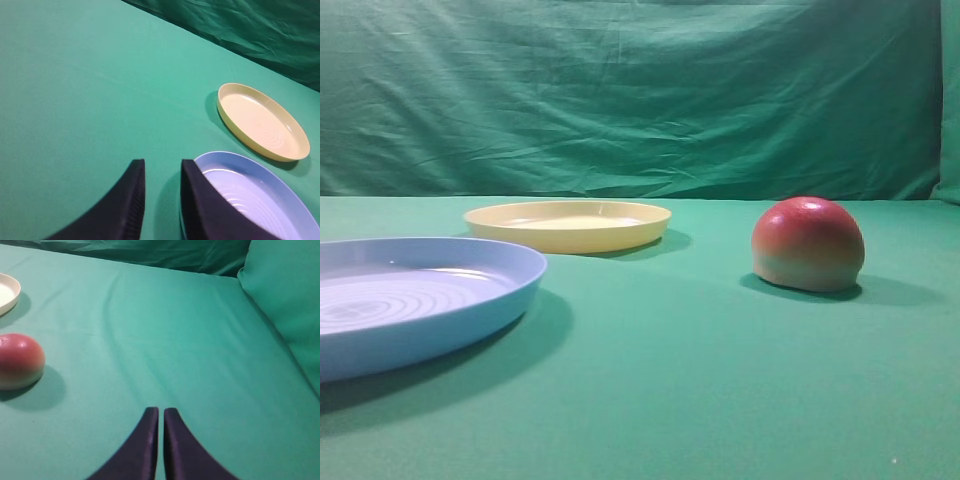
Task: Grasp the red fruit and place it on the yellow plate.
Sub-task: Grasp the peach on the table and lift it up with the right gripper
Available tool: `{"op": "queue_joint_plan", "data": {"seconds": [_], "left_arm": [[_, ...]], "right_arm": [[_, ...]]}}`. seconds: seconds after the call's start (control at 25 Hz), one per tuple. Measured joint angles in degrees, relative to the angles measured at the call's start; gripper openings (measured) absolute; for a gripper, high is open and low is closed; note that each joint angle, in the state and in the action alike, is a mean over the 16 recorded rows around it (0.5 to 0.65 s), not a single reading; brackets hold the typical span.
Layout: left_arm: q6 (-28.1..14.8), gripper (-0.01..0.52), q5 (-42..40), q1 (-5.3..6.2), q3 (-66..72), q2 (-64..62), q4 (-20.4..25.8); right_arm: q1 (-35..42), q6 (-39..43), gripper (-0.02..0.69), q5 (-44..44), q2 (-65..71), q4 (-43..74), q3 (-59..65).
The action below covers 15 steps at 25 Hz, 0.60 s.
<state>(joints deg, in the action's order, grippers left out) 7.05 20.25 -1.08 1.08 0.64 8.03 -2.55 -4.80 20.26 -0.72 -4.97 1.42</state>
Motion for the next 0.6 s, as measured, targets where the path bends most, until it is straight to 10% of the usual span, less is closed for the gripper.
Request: {"op": "queue_joint_plan", "data": {"seconds": [0.6], "left_arm": [[0.0, 0.157, 0.0, 0.0, 0.0, 0.0, 0.0]], "right_arm": [[0.0, -7.8, 0.0, 0.5, 5.1, -23.2, -7.0]]}}
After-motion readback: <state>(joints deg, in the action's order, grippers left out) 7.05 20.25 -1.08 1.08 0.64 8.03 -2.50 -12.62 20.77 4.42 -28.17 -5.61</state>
